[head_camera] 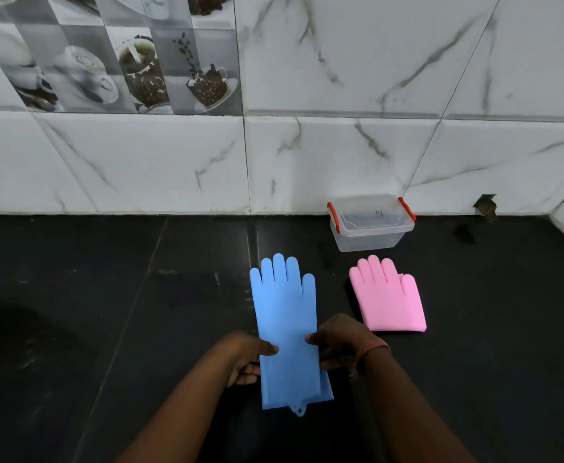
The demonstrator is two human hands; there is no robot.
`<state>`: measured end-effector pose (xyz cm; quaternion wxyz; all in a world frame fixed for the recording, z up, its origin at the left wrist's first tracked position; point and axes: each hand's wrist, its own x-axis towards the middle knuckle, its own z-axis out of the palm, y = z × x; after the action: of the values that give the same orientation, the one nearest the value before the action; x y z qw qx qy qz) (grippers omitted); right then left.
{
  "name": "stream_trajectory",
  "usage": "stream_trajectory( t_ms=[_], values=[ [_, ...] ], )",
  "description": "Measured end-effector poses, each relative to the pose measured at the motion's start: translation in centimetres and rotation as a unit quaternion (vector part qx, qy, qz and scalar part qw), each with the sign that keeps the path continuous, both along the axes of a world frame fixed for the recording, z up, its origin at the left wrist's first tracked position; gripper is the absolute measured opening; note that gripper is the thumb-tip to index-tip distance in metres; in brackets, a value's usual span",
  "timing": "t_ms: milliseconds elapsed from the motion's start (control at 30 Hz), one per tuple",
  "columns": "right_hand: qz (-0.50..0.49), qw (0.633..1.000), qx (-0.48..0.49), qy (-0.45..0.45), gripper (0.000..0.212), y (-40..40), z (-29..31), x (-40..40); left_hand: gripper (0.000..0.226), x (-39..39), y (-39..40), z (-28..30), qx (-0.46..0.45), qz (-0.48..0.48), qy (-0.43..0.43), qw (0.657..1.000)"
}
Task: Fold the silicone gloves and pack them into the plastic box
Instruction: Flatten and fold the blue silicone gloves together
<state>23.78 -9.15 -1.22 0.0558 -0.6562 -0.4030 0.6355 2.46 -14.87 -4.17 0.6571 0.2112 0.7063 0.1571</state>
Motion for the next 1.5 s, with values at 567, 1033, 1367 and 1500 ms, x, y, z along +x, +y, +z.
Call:
stream_trajectory(
  t_ms=[567, 1033, 1367, 1500],
  values=[
    [0.053, 0.994, 0.053, -0.073, 0.012, -3.2, -1.3, 0.9, 0.018, 1.8, -2.4, 1.1, 0.058, -0.007, 0.021, 0.998],
    [0.164, 0.92, 0.253, -0.25, 0.021, 1.1, -2.8, -1.2, 0.039, 0.3, 0.3, 1.2, 0.107, -0.205, 0.31, 0.922],
    [-0.103, 0.931, 0.318, -0.147, 0.009, 4.3, -4.5, -3.7, 0.017, 1.0, 5.8, -0.7, 0.254, 0.1, 0.261, 0.926],
    [-0.153, 0.922, 0.332, -0.128, 0.012, 4.6, -5.1, -3.7, 0.009, 0.8, 5.9, -1.3, 0.244, 0.171, 0.249, 0.922]
  ],
)
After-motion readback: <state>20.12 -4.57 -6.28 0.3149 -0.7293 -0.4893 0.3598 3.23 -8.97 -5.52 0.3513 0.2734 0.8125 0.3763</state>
